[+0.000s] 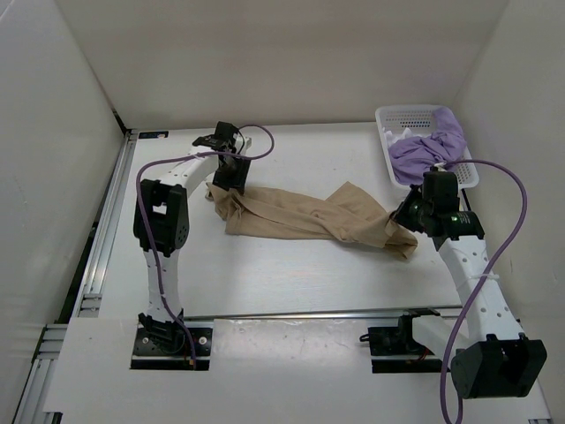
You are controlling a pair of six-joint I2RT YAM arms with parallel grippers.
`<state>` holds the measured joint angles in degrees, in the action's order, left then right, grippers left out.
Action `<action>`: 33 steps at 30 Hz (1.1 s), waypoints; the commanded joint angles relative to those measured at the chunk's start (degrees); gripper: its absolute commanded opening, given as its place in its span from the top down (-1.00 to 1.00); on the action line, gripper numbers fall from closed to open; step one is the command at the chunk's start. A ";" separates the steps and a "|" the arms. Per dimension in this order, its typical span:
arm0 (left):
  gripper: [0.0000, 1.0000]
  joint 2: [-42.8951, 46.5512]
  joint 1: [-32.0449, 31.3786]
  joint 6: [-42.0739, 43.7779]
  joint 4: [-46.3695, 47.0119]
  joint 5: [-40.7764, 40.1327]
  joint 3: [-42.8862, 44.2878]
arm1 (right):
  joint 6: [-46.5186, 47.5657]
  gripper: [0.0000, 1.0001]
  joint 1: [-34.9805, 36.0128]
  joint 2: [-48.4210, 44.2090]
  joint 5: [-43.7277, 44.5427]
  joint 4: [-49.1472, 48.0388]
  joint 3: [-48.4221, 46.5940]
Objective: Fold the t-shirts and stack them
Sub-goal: Flatten out the tshirt
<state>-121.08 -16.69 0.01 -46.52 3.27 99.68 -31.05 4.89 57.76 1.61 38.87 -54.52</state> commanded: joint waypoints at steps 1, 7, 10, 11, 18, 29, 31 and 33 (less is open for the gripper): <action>-0.22 2.86 0.08 -0.01 -0.06 0.51 -1.33 | 0.99 1.00 -0.23 -0.19 1.12 -1.87 -1.90; 0.23 0.84 0.08 -0.01 -0.06 1.92 -0.10 | 0.99 1.00 -0.23 0.34 1.12 -1.87 -2.43; 0.62 1.54 0.08 -0.01 -0.06 1.92 0.43 | 0.99 1.00 -0.23 0.34 1.64 -1.87 -2.96; 0.64 2.24 0.69 -0.01 -0.06 1.40 0.43 | 1.51 1.00 -0.23 0.34 1.65 -1.87 -3.65; 0.73 18.74 3.06 -0.01 -0.06 -3.52 -5.79 | 5.81 1.00 -0.23 -1.41 5.07 1.99 -12.70; 0.73 62.33 5.17 -0.01 -2.52 -15.04 -10.74 | 13.12 1.00 -0.23 -11.53 6.75 3.93 -39.85; 0.73 64.81 5.70 -0.01 -3.05 -18.11 -6.20 | 13.91 1.00 -0.23 -12.14 6.13 3.93 -46.44; 0.73 65.97 5.70 -0.01 -3.05 -21.44 -1.88 | 14.44 1.00 -0.23 -11.36 6.13 3.93 -53.27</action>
<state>-53.45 -11.49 -0.01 -47.33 -11.03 94.52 -19.44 4.89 45.60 7.11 44.01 -100.97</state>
